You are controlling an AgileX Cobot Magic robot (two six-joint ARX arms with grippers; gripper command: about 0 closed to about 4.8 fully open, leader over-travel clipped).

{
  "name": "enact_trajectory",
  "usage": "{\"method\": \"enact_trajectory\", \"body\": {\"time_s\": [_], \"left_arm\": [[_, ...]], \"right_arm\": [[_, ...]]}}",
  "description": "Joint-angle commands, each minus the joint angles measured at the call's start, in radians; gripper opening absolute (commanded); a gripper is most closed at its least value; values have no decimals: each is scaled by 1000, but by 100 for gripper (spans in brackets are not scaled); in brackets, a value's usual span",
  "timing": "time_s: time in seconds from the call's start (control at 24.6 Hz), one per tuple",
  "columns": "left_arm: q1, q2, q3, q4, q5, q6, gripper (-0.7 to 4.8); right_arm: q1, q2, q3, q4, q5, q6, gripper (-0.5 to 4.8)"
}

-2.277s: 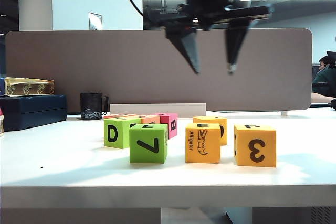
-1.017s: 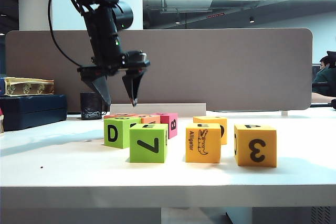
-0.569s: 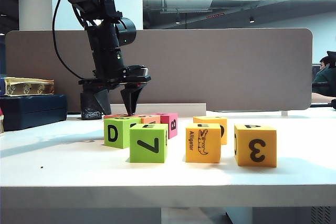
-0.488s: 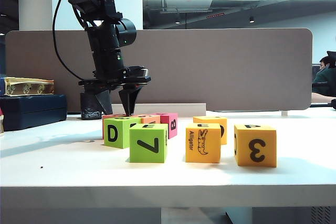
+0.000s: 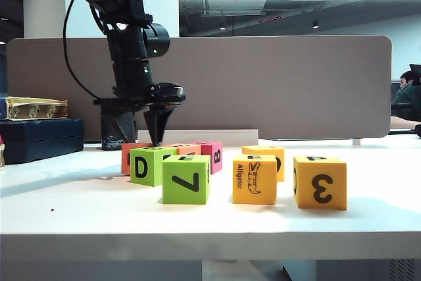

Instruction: Select the appropriate blocks from the scattered letter blocks on the table and arrange them in a row to spell out "DEEP".

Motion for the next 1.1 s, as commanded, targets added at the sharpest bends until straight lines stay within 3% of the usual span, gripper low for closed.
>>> {"method": "enact_trajectory", "body": {"time_s": [0.04, 0.2, 0.41, 0.53, 0.69, 1.1], "left_arm": [[-1, -58, 3, -18, -50, 1, 271], [-1, -142, 3, -38, -53, -9, 271], [-2, -247, 3, -219, -40, -136, 271], [-19, -264, 1, -278, -37, -156, 270], [-53, -266, -2, -278, 48, -161, 269], [-129, -266, -104, -286, 45, -210, 268]], "right_arm": [[1, -3, 5, 13, -2, 0, -1], [1, -3, 5, 13, -2, 0, -1], [1, -3, 5, 15, -2, 0, -1], [1, -3, 5, 21, -3, 0, -1], [1, -3, 5, 21, -3, 0, -1], [1, -3, 5, 15, -3, 0, -1]]}}
